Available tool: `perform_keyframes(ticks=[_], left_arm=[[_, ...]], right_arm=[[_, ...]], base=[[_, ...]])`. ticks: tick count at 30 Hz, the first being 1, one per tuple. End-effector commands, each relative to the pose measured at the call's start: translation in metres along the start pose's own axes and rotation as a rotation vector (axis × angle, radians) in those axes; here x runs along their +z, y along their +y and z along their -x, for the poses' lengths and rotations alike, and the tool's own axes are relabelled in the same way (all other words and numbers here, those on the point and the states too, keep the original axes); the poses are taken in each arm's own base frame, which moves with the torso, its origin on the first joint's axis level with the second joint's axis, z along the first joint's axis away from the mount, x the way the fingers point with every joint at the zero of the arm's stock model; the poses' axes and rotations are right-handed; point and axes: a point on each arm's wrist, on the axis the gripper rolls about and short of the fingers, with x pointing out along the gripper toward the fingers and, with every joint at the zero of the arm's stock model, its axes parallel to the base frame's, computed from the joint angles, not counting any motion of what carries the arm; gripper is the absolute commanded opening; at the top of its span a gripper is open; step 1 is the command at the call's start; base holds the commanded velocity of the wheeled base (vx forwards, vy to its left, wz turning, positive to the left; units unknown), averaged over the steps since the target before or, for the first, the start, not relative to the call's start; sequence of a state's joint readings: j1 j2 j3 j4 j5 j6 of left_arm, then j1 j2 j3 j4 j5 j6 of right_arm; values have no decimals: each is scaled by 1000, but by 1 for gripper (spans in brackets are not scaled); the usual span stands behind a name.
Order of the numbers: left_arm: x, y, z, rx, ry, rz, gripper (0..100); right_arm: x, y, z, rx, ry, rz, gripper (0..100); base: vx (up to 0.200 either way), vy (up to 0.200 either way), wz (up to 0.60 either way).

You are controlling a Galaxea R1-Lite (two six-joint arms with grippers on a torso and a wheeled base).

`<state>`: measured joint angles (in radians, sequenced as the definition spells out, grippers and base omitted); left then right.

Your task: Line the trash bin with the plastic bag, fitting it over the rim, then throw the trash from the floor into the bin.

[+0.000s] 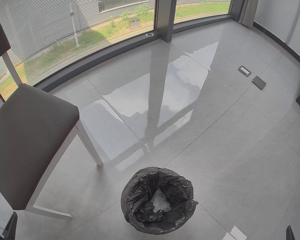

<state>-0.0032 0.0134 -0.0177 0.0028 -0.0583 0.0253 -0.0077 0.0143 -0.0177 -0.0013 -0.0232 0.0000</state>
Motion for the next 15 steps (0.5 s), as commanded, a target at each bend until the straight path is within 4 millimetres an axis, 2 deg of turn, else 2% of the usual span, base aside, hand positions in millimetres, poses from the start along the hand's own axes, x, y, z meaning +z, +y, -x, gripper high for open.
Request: perform_keyframes(ticks=[1,15], left_arm=[[-5,0,0,0,1,-1,100],[-5,0,0,0,3,-1,100]], right_arm=[[-5,0,-1,0,11,0,100],[-5,0,-1,2,11,6,100]], base=[[0,0,0],[0,0,0]])
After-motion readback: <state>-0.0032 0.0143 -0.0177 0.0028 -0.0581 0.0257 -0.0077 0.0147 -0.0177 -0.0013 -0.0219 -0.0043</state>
